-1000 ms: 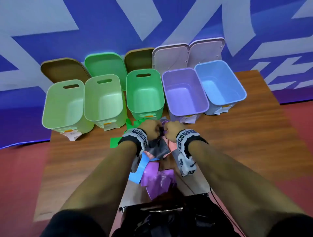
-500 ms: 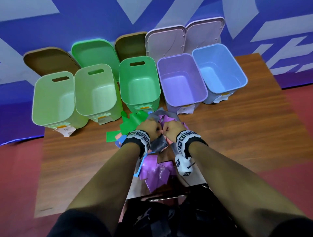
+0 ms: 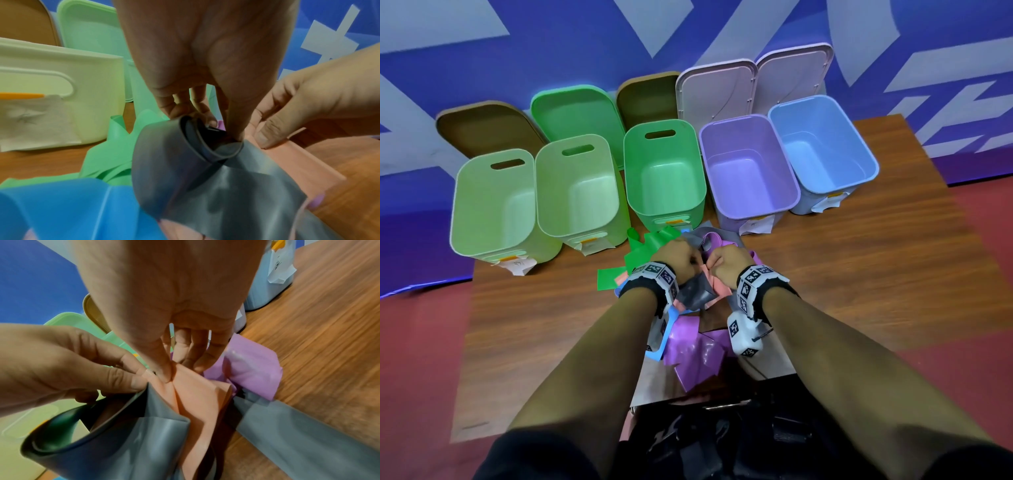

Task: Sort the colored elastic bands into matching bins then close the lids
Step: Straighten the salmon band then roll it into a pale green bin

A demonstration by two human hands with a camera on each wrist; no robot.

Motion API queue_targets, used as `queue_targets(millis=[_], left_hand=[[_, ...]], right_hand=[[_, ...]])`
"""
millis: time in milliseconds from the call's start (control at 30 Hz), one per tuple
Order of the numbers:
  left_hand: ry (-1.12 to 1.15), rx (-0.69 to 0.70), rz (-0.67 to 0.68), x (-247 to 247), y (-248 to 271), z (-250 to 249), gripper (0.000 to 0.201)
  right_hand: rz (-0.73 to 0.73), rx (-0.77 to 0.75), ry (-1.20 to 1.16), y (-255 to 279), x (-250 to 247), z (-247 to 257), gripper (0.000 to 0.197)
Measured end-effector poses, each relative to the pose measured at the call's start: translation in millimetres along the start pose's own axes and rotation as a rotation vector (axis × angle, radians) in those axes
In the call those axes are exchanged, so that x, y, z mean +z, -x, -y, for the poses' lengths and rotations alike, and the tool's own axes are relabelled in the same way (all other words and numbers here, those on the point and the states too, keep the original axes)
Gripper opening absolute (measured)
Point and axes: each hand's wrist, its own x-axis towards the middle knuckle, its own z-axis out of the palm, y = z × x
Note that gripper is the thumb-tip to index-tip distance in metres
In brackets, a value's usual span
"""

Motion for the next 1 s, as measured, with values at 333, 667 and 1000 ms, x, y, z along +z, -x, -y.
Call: queue_targets(millis=[333, 667, 1000], left_hand=[[0.254, -0.109, -0.084, -26, 11, 1, 0.015], [0.619, -0.078, -0.167, -49, 33, 17, 0.029], [0.866, -0.048, -0.279, -82, 35, 15, 0.011]], right_hand=[[-0.078, -0.073, -0.044, -7, -14, 41, 0.022], [-0.084, -0.274, -0.102, -5, -34, 84, 0.026], [-0.185, -0.342, -0.324, -9, -57, 107, 0.013]])
